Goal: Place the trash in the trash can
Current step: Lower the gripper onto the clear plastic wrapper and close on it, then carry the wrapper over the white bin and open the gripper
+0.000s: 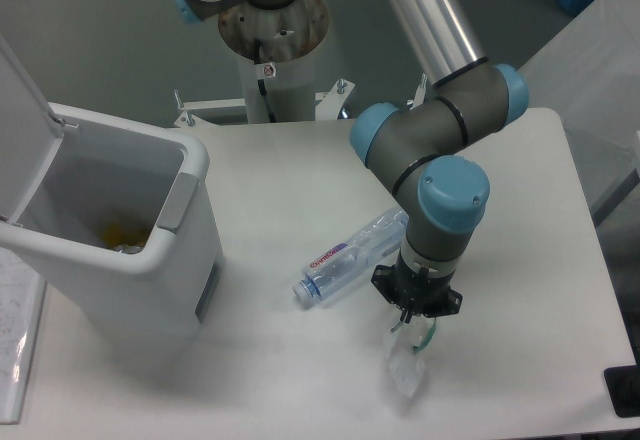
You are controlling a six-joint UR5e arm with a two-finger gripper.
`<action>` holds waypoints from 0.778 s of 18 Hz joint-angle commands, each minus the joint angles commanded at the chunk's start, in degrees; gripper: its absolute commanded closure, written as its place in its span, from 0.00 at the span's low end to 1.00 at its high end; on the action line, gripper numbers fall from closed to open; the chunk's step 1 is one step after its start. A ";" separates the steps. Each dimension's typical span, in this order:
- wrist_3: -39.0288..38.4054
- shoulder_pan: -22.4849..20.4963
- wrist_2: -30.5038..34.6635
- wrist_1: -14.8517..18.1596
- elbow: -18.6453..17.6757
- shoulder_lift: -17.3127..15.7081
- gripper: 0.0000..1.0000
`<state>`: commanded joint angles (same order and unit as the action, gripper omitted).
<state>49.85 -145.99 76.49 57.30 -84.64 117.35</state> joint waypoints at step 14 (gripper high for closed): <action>-11.87 1.49 -26.82 2.20 -1.14 -19.69 1.00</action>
<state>37.98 -144.49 49.67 59.50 -85.78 97.66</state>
